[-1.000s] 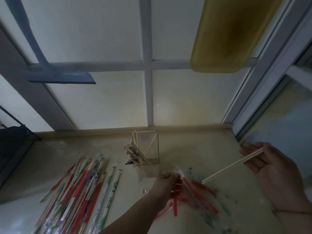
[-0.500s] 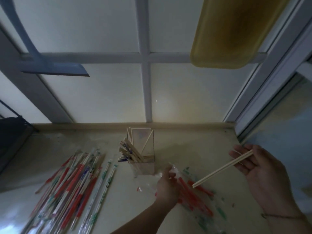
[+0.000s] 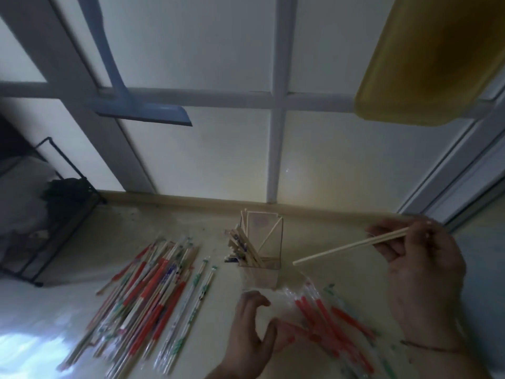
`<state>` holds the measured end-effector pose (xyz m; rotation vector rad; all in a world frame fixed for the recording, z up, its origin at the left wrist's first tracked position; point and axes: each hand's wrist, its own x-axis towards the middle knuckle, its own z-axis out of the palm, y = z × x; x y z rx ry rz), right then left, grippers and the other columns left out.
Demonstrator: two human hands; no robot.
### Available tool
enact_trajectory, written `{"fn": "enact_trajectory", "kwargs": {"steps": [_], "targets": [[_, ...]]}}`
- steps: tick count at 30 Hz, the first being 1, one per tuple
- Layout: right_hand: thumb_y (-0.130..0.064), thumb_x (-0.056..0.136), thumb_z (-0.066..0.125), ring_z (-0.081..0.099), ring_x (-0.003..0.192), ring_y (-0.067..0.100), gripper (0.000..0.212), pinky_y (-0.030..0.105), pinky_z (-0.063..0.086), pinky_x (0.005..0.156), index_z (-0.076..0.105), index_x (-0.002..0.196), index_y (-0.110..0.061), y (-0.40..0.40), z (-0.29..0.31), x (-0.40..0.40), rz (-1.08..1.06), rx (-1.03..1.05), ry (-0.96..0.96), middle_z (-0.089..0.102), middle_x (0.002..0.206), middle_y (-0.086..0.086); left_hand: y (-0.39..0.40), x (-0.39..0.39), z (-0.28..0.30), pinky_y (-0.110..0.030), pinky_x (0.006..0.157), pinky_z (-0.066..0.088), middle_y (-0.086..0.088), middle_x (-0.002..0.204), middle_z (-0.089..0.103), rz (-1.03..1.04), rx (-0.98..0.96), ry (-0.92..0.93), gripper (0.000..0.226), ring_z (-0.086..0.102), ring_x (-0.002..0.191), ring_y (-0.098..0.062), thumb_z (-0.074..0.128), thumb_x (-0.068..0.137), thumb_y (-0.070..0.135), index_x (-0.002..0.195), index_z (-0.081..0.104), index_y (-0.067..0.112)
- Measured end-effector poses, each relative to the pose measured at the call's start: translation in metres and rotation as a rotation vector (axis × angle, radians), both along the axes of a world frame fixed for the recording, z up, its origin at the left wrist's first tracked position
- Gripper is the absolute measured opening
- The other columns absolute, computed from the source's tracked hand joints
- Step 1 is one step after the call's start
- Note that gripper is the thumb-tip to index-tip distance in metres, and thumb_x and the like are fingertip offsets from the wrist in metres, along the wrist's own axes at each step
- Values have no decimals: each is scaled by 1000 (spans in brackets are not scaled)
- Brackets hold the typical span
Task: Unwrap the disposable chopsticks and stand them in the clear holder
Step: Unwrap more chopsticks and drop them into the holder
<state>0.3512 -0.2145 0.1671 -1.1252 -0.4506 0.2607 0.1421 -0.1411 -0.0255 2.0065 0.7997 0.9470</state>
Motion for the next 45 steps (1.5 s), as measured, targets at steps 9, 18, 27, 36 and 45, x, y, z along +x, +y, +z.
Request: {"fn": "enact_trajectory", "kwargs": {"steps": [9, 18, 27, 36, 45], "targets": [[-21, 97, 53, 68, 82, 1, 13, 15, 53, 75, 65, 90, -19, 83, -62, -74, 168, -366, -524, 72, 84, -8, 69, -12, 36, -25, 78, 45, 9, 98, 54, 234, -81, -58, 21, 55, 93, -13, 61, 86, 39, 102, 50, 32], [-10, 91, 63, 65, 102, 5, 21, 10, 46, 90, 71, 110, -10, 92, -118, -95, 223, -622, -507, 67, 108, -9, 84, -11, 50, -19, 73, 42, 13, 88, 54, 151, -46, -80, 6, 54, 85, -9, 60, 89, 31, 89, 55, 28], [8, 85, 60, 62, 96, 8, 33, -5, 34, 85, 74, 107, -13, 96, -113, -101, 316, -771, -692, 65, 103, -10, 93, -41, 41, -24, 73, 45, 19, 89, 54, 60, -33, 9, 13, 54, 86, -5, 62, 82, 18, 88, 56, 29], [-6, 86, 54, 62, 79, 10, 27, 23, 50, 77, 70, 68, 6, 54, -121, -107, -85, -365, -895, 66, 77, 7, 109, -130, 2, -40, 103, 27, 10, 122, 64, 209, -27, 1095, 41, 52, 119, -18, 39, 90, 57, 111, 59, 29], [-7, 87, 53, 64, 78, 8, 30, 26, 51, 72, 69, 63, 4, 50, -112, -126, -78, -295, -903, 67, 78, 4, 117, -132, 5, -49, 106, 20, 1, 127, 63, 209, -55, 1264, 50, 50, 124, -22, 35, 93, 49, 138, 46, 30]]}}
